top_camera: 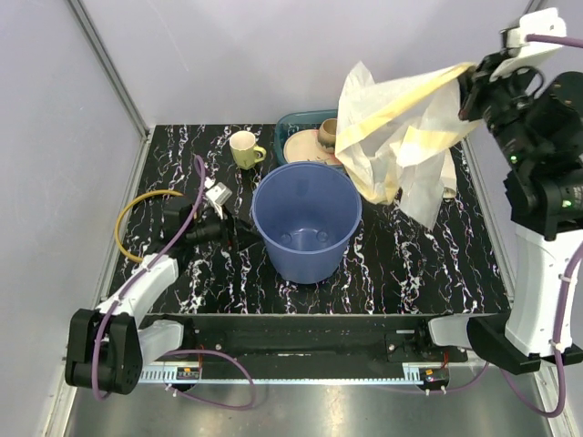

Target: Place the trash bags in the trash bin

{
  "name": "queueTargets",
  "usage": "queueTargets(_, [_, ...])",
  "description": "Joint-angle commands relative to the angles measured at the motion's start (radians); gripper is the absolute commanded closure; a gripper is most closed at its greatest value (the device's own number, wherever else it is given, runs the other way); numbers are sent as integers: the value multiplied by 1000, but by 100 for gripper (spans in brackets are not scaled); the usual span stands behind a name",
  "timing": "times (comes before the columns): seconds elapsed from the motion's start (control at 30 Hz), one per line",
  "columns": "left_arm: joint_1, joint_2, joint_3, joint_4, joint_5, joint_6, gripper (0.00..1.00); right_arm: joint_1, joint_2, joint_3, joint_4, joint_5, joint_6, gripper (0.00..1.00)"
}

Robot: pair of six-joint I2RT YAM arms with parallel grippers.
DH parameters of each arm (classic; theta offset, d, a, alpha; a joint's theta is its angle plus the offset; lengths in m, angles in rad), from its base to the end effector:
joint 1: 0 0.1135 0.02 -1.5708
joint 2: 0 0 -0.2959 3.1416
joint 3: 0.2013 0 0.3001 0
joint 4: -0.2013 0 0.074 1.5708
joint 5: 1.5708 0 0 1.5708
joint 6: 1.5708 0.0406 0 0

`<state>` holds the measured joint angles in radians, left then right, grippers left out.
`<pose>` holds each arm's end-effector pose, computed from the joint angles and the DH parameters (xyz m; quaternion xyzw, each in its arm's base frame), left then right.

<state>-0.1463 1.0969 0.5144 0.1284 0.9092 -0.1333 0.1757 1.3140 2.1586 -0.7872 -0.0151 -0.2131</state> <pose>0.2451 -0.0685 0.2217 0.2376 0.7605 -0.4351 0.4194 0.2063 0.0372 0.6660 -0.1380 0.6725 -0.0084 0.7271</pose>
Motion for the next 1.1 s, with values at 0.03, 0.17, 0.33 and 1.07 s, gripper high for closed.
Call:
queueTargets(0.03, [72, -112, 133, -104, 5, 99, 25, -4, 34, 205, 198, -170, 92, 100])
queueTargets(0.17, [204, -242, 216, -324, 101, 219, 19, -2, 80, 345, 314, -368, 188, 100])
queueTargets(0.33, [271, -304, 357, -287, 197, 189, 2, -2, 123, 337, 564, -656, 430, 100])
queueTargets(1.07, [-35, 67, 696, 348, 163, -5, 1, 326, 449, 644, 925, -838, 848, 100])
